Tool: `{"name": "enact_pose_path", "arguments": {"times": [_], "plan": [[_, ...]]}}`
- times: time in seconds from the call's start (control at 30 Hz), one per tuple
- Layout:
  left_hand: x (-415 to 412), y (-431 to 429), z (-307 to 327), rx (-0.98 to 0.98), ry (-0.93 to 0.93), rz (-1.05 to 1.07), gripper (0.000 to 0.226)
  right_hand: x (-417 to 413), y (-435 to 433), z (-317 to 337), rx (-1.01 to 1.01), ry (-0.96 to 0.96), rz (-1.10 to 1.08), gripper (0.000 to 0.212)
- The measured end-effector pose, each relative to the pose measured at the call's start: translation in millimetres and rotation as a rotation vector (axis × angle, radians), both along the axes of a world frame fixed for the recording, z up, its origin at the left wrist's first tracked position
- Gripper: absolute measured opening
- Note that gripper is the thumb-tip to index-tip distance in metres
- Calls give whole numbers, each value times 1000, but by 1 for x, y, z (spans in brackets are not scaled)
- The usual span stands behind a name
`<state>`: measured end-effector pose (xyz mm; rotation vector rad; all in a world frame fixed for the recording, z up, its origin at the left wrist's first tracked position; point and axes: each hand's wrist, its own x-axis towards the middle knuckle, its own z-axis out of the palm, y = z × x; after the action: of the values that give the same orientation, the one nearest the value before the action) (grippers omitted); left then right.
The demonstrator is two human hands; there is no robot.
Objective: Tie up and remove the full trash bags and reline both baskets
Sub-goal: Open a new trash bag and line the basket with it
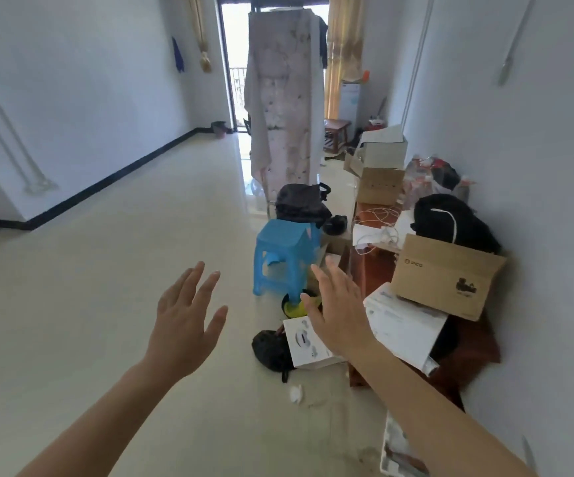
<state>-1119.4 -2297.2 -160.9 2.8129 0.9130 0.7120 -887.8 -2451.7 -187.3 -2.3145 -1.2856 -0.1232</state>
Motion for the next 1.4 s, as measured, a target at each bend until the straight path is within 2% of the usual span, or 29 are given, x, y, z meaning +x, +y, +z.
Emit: {"name": "enact_pose_path", "arguments": {"times": [0.13,0.33,0.53,0.8,1.0,1.13,1.27,1.4], "plan": [[-5,104,-9,-31,8,101,65,17,112,-11,-46,-24,64,58],[23,261,7,-28,11,116,66,60,247,-6,-56,-11,81,59],[114,395,-2,-39,-12,58,65,141,353,-24,-54,10,0,61],[261,565,-27,-61,81,-27,66,261,540,-57,-47,101,-71,61],[314,702,-8,-22,76,-4,62,305,709,-42,-78,140,20,58],[335,806,-25,-64,87,22,63,327,813,-58,-153,74,111,66],[376,918,-54,-116,111,-5,63,366,908,-84,-192,66,68,70],[437,1017,-61,-189,180,-100,65,417,982,-91,-206,126,-51,60]]}}
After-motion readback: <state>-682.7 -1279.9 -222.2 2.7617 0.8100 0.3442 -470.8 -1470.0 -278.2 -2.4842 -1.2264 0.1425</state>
